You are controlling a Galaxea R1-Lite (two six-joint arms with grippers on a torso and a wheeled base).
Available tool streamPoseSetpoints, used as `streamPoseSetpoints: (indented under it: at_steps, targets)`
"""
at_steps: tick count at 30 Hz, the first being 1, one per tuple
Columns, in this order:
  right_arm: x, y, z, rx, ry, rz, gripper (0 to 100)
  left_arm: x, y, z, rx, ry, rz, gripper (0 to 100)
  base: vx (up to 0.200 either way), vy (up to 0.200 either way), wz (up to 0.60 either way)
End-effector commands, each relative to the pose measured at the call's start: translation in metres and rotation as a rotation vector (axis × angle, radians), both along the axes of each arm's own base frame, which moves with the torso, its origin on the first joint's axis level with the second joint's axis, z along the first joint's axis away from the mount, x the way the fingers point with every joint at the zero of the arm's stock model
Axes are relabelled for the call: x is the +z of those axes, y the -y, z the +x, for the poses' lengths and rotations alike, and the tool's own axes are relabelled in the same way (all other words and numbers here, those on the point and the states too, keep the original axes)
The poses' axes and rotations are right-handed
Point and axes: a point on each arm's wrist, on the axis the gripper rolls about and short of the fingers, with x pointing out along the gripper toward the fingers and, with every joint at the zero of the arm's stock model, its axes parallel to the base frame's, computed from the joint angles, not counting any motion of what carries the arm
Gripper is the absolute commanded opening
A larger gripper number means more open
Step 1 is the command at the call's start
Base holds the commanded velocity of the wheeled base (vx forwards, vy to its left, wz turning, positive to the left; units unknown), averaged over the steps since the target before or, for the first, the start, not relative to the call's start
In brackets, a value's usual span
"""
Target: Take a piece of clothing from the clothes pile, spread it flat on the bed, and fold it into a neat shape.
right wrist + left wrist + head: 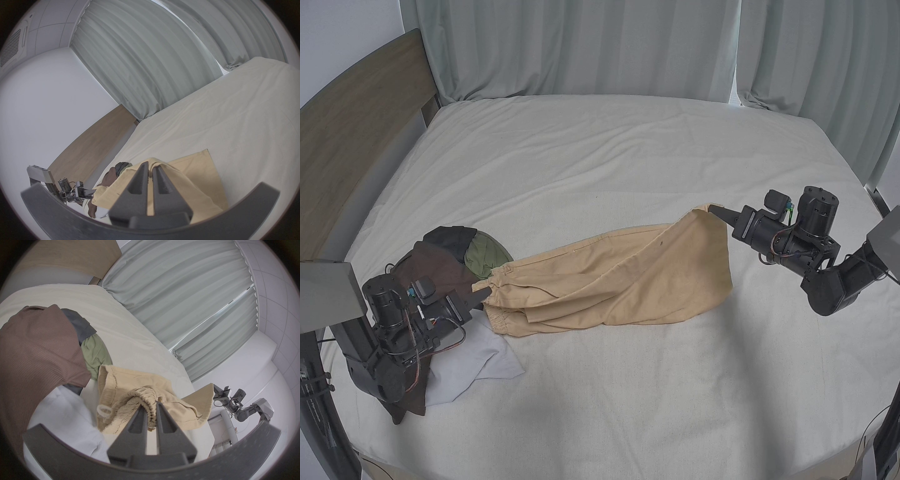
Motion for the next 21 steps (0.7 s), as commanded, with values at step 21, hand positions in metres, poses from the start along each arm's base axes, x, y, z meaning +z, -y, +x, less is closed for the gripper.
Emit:
streamPoseSetpoints:
  at_steps: [21]
  targets:
    - [-0.005,0.001,0.052,-0.01,0.0,0.003,0,-0.009,0.004,0.037,0.039,0.037,-0.034,0,0.0,0.0,0.0]
